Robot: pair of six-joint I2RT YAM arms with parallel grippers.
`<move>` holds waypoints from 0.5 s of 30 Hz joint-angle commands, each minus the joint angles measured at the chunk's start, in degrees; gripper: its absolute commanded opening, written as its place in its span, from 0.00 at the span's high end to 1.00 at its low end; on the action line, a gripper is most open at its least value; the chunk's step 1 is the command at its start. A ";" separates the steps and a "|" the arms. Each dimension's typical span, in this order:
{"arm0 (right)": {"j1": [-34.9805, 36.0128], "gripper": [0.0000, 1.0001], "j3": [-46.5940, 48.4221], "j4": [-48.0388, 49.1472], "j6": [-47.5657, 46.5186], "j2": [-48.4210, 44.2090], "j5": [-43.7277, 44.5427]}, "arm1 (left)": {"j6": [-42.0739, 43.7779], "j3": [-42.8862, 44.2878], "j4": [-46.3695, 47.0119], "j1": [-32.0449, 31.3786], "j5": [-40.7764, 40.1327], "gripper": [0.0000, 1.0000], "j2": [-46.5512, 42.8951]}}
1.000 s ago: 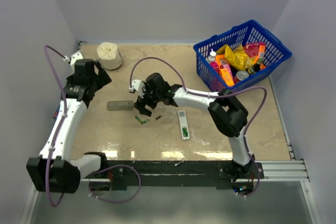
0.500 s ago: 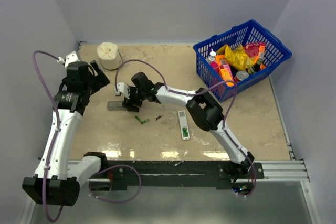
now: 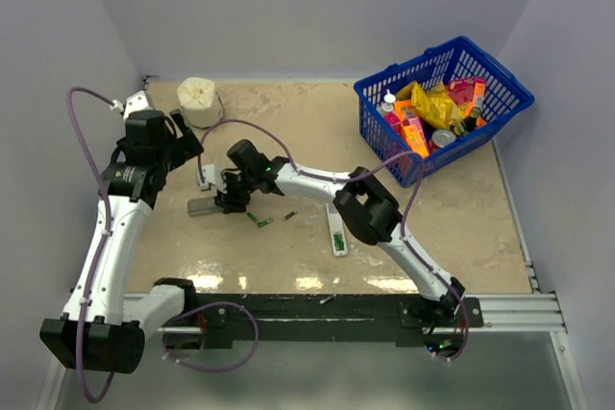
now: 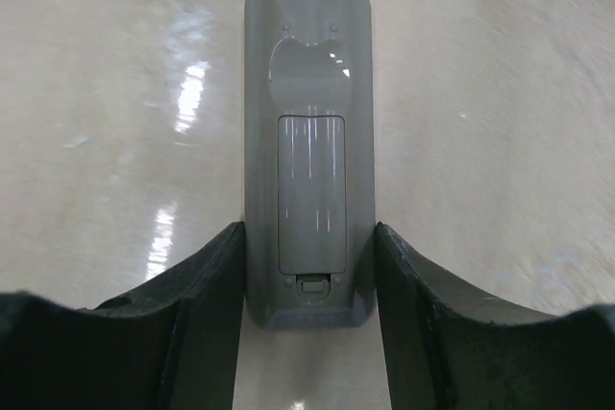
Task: Load the batteries into the remote control
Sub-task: Adjust the battery cover at the center of the board.
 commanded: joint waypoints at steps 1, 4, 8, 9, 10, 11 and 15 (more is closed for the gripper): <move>4.43 1.00 -3.28 -2.53 -4.46 -4.74 -4.29 | 2.17 2.97 1.44 -0.23 -0.18 0.01 0.81; 6.45 1.00 -6.44 -1.30 -5.43 -6.59 -4.73 | 2.35 3.50 1.53 -0.23 -0.71 0.01 1.25; 9.52 1.00 -9.27 0.28 -6.32 -9.84 -5.35 | 2.79 4.38 1.44 -0.23 -1.94 0.01 1.69; 9.97 1.00 -9.62 0.55 -6.14 -10.11 -5.52 | 2.88 4.47 1.44 -0.23 -2.20 0.01 1.77; 10.49 1.00 -10.06 0.90 -5.97 -10.38 -5.70 | 2.96 4.73 1.44 -0.23 -2.81 0.01 1.77; 11.63 1.00 -10.24 1.68 -5.88 -10.55 -5.79 | 3.05 4.90 1.26 -0.23 -3.08 0.01 1.95; 14.10 1.00 -11.64 3.36 -5.61 -10.99 -6.05 | 3.40 6.22 0.47 -0.23 -5.27 0.01 2.04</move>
